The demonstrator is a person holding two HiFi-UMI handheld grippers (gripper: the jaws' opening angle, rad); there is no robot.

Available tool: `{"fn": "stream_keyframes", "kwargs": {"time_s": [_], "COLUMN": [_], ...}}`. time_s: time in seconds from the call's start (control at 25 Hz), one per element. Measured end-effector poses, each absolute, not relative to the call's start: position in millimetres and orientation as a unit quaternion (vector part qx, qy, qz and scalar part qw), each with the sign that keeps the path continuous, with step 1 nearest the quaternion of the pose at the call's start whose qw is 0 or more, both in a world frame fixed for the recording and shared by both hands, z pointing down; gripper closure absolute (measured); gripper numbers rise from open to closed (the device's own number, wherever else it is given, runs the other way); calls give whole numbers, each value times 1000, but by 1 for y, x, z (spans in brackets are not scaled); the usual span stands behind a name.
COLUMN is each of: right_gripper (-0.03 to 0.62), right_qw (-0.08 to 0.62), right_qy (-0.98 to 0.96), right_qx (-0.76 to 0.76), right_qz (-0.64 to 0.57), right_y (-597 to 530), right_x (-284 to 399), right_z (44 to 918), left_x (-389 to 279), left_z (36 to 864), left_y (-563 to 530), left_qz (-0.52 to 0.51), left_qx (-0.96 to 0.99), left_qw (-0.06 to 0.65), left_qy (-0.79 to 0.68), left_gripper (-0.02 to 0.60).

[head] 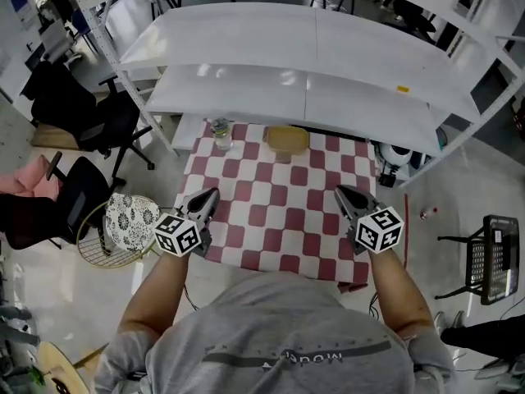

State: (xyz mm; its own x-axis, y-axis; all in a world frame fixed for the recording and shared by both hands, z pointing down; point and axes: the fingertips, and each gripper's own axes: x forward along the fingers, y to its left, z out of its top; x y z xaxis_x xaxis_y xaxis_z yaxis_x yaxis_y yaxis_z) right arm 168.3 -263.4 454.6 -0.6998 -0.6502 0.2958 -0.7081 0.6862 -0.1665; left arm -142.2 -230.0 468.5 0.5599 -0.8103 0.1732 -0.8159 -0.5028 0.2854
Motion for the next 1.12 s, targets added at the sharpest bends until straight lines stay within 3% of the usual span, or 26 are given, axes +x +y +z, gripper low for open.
{"fn": "stream_keyframes", "kwargs": {"time_s": [0.36,0.84,1.12], "right_gripper": [568,568,568], "right_qw": [117,156,162], "right_qy": [-900,-861,-871], "right_qx": [396,456,440], "right_qz": [139,161,150], "right_y": [-349,-368,-398], "right_x": [159,147,155], "right_z": [496,586,611], "left_x": [-111,-89,-55], "left_z": [501,613,647], "left_y": [-329,-416,-439], "left_qz": [36,66,56], "left_qx": [881,857,837], "left_qw": [192,357,411], "left_qy": [-431,-365,-356], "left_gripper": [569,565,442]}}
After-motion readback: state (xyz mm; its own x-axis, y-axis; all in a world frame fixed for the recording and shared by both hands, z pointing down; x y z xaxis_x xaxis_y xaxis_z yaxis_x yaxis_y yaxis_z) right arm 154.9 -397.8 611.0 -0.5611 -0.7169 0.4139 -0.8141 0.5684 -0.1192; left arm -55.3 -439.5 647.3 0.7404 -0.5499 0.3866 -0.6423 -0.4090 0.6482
